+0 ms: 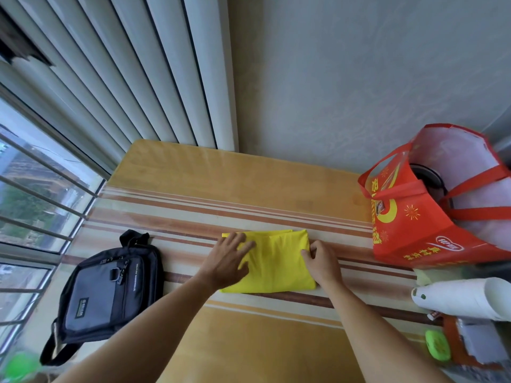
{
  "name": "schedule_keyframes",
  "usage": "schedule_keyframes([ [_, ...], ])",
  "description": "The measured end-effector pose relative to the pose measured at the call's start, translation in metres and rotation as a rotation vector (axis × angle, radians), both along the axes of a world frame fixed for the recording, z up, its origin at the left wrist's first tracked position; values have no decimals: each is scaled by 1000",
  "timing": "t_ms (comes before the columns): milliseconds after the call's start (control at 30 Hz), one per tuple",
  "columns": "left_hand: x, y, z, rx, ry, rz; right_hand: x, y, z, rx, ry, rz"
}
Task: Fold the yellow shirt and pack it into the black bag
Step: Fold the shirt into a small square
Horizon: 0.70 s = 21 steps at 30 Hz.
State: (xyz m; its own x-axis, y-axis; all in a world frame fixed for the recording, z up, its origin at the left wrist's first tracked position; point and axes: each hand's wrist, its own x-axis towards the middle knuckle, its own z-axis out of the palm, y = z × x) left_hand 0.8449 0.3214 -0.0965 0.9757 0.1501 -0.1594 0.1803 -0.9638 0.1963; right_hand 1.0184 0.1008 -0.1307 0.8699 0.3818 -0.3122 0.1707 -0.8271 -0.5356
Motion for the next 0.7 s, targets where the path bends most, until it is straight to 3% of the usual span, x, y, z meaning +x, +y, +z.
schedule_keyframes([
  [33,-1,-1,-7,21,86,-65,1,4,-2,13,-27,0],
  [100,-5,2,-16,7,285,-6,1,9,-3,9,-79,-48],
  [200,-8,10,-30,3,394,52,2,12,-7,-44,-42,-166],
  [400,3,8,-23,117,303,-26,-5,8,-11,-104,165,-207],
  [533,5,-7,-19,127,124,-310,-11,-4,-9,-163,314,-126],
  [700,5,-27,-20,33,316,-243,-18,-5,1,-188,356,-110],
])
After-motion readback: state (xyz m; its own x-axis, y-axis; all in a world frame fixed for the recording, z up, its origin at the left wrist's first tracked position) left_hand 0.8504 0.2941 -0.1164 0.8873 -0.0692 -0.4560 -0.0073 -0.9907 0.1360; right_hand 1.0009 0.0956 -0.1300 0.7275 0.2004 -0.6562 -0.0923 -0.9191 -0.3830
